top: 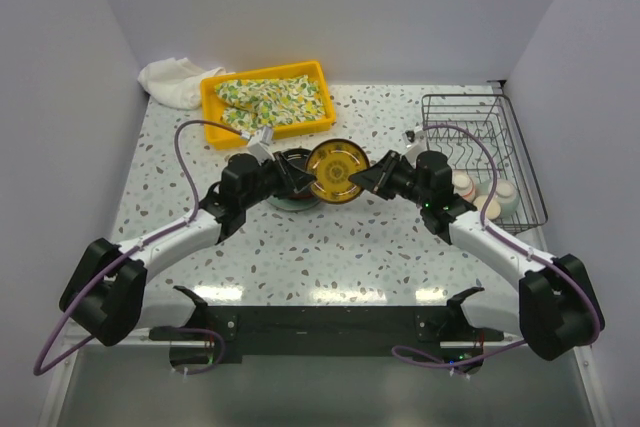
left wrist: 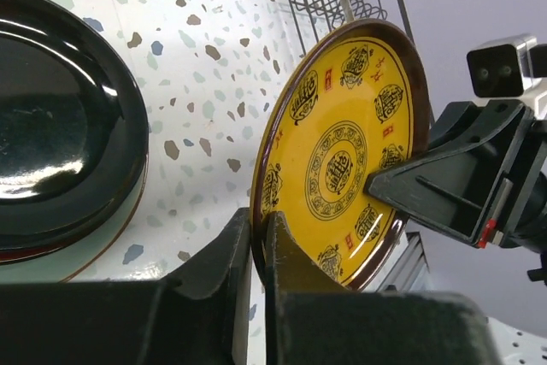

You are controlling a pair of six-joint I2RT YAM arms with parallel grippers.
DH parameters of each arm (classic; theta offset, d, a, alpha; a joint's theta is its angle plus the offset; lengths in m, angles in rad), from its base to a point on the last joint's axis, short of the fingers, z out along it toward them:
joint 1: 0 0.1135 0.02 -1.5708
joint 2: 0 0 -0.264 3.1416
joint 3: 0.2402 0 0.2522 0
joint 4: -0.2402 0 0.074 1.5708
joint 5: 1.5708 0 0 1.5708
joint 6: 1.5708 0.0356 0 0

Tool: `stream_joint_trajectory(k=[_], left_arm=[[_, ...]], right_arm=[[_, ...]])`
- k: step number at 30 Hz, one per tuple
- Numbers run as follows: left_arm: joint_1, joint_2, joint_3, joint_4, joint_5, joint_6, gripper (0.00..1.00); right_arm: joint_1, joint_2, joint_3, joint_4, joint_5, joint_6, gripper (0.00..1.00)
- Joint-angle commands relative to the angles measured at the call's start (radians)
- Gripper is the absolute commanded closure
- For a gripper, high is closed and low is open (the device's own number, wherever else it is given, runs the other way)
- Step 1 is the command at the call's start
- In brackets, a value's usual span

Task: Unload the mixed dishes from the dish rack
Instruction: Place the plate at the center of the board.

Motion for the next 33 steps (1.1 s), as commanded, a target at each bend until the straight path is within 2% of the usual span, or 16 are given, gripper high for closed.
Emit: stream_joint_trajectory(k=[1, 4, 5, 8, 9, 15, 21, 33], left_arm=[[-0.007, -0.006, -0.017, 0.066, 0.014, -0.010, 1.00], [-0.006, -0.022, -0.021, 0.057, -0.002, -0.010, 1.00], [-0.004, -0.027, -0.021, 0.044, -0.018, -0.005, 1.00], [0.009, -0.039, -0.014, 0.012, -0.030, 0.016, 1.00], [0.019, -0.041, -0.011, 0.004, -0.027, 0.018, 1.00], [0.127, -0.052, 0.009, -0.052, -0.016, 0.032, 1.00], [0.217, -0.010, 0.064, -0.152, -0.039, 0.079, 1.00], [0.269, 0.169, 0.173, -0.213, -0.041, 0.128, 1.00]], right_arm=[[0.013, -0.006, -0.001, 0.077, -0.026, 0.004, 1.00], [0.012, -0.024, -0.001, 0.036, 0.009, -0.033, 0.83], [0.013, -0.032, 0.002, 0.019, 0.021, -0.047, 0.68], [0.013, -0.064, 0.009, -0.056, 0.064, -0.103, 0.51], [0.012, -0.070, 0.012, -0.090, 0.075, -0.117, 0.42], [0.012, -0.131, 0.028, -0.214, 0.165, -0.206, 0.18], [0.012, -0.184, 0.058, -0.336, 0.263, -0.295, 0.07], [0.013, -0.207, 0.080, -0.409, 0.316, -0.351, 0.05]])
